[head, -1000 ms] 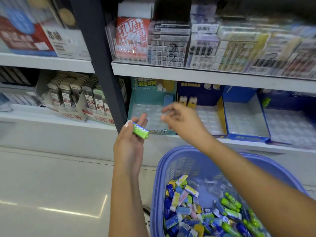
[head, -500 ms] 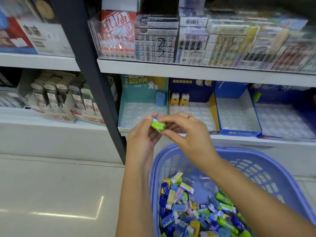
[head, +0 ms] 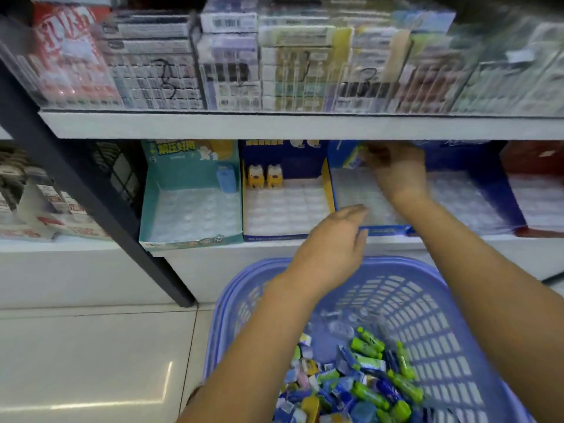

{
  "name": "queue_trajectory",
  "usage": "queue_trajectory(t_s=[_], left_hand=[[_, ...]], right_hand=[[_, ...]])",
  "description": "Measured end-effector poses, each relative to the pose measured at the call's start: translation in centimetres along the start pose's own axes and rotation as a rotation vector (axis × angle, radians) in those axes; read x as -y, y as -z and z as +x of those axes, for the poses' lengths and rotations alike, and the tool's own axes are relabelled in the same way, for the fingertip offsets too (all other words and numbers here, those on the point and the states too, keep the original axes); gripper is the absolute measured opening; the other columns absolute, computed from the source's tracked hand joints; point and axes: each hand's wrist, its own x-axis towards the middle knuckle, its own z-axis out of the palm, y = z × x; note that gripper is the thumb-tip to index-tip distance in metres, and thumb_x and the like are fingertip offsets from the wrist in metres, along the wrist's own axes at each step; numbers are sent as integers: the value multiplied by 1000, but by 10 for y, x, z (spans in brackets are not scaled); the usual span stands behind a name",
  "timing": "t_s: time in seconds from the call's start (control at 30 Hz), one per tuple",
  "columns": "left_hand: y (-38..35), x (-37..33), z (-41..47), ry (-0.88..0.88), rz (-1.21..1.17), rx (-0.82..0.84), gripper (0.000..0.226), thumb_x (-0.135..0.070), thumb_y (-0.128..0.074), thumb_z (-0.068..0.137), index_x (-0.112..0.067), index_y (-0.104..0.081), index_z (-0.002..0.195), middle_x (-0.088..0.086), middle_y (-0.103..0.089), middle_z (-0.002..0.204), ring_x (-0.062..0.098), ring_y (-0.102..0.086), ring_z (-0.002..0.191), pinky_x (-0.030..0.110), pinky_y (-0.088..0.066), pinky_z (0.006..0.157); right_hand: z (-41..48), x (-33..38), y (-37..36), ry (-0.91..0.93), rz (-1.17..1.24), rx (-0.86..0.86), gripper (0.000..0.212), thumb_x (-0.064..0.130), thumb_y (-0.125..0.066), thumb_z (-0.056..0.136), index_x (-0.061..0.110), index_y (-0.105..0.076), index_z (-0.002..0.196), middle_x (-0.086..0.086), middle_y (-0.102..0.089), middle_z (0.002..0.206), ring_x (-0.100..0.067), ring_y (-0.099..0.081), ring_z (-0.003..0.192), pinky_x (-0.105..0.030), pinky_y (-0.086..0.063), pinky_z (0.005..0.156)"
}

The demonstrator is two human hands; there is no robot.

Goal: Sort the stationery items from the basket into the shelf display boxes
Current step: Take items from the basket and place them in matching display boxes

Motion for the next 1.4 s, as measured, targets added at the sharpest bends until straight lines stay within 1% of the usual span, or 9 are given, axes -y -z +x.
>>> queue_trajectory(t_s=[0.2,0.4,0.77,0.87,1.0,1.1,1.2,1.27,1.4], left_hand=[[-40,2,22,-77,494,195,66,-13,-47,94,-1,-12,150,16,-12,158,24,-10,146,29,-2,117],[-49,1,18,-82,523,166,70,-18,-47,94,-1,-9,150,14,-9,159,22,-7,147,27,2,117],[-50,-1,20,-42,543,213,69,-20,-44,97,-2,-6,150,14,-4,160,22,-3,147,26,5,116],[-45,-3,8,-91,348,93,58,-19,-45,98,-6,-22,149,9,-18,158,20,-14,146,25,-9,117],[-64,12,-38,-68,150,-98,32,-24,-45,97,-14,-55,125,4,-59,124,20,-55,111,32,-47,88],[-100,41,-73,227,164,253,32,-24,-44,96,-17,-56,124,9,-65,116,26,-61,101,36,-50,83],[-133,69,-117,368,222,669,44,-31,-48,95,-14,-43,136,13,-53,131,30,-54,113,42,-47,91],[-148,80,-142,452,181,833,63,-44,-53,92,-13,-34,143,12,-43,142,30,-49,121,42,-45,96],[-161,90,-155,494,215,1061,78,-59,-43,92,-15,-17,151,11,-20,157,33,-32,138,45,-33,109]], right_hand=[[41,-15,-26,-29,-67,128,36,25,-58,93,-2,-57,117,-21,-60,119,-32,-52,116,-29,-32,94],[54,-26,-31,-53,111,346,27,23,-63,90,3,-62,107,-9,-62,102,-11,-50,93,-5,-28,70],[52,-15,-30,-122,7,447,22,17,-59,91,6,-64,110,-9,-63,120,-22,-56,114,-31,-41,102],[37,-2,-9,-7,-135,417,19,16,-57,92,9,-62,108,-8,-63,109,-22,-57,108,-24,-41,89],[-32,0,29,-36,-7,467,12,22,-68,84,19,-61,74,7,-61,64,-5,-59,56,-20,-44,58],[-104,-24,35,-117,-156,897,19,34,-71,79,20,-64,68,7,-62,54,-1,-59,50,-16,-42,53],[-166,-68,11,-219,-399,1229,29,34,-72,79,17,-67,102,0,-69,100,-17,-63,96,-26,-49,79],[-198,-100,-11,-301,-471,1327,66,30,-75,78,13,-47,135,-9,-51,137,-25,-50,122,-30,-42,96],[-233,-143,-41,-285,-512,1300,101,27,-81,72,15,-16,149,-13,-28,152,-29,-34,135,-31,-35,105]])
